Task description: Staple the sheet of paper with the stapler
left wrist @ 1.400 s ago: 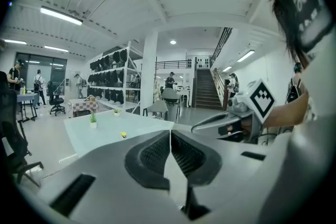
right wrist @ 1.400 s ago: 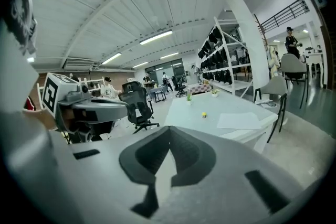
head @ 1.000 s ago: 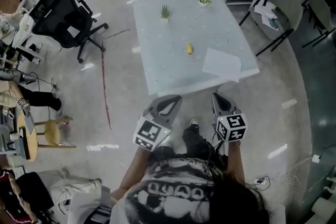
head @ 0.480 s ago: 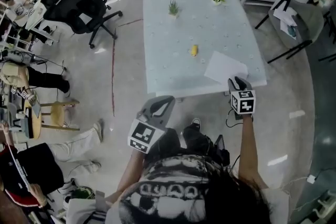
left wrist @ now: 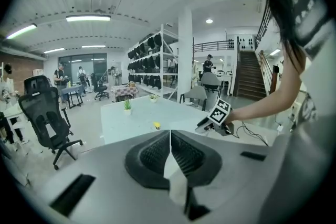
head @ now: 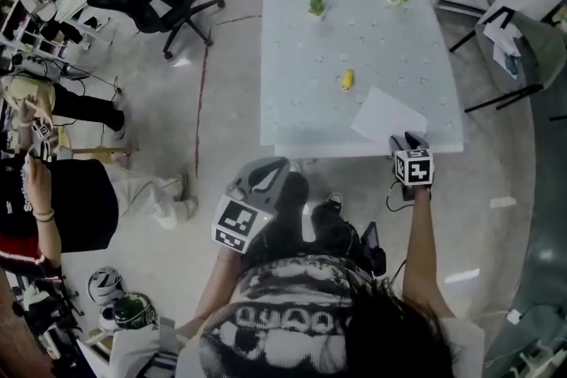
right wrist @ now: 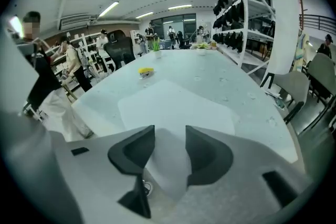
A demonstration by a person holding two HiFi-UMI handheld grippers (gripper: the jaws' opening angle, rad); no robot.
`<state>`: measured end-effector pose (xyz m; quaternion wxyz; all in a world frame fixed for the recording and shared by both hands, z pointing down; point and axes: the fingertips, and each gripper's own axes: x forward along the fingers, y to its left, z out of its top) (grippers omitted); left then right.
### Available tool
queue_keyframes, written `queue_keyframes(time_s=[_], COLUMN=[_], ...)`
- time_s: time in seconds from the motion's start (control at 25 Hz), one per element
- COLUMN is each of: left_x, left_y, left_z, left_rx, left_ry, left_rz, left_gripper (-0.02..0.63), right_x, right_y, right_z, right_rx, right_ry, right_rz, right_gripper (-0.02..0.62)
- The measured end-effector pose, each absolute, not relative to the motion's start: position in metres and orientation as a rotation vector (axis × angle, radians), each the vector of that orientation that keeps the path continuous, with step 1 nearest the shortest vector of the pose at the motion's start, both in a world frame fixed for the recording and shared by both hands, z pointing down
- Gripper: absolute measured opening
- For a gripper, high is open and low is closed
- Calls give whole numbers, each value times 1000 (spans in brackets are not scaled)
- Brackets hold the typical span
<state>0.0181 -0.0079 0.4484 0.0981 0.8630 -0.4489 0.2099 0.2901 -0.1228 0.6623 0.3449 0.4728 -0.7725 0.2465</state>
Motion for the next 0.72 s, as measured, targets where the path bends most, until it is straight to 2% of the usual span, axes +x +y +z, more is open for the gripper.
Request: queue_keyframes(time_s=[0.36, 0.48, 0.72], left_x=[9, -2, -35], left_y=[-54, -70, -105], left_z=[441, 441, 441], left_rx=[2670, 2694, 2712], left_ry=[-1197, -1162, -1142], left_rz=[579, 574, 553], left_gripper=[6, 6, 6], right_x=[198, 183, 177], right_y=[-96, -95, -99], right_z=[661, 659, 658], right_rx=[1116, 1116, 1162], right_ry=[-2049, -2028, -1986], right_rz=[557, 531, 522], right_gripper=[169, 80, 67])
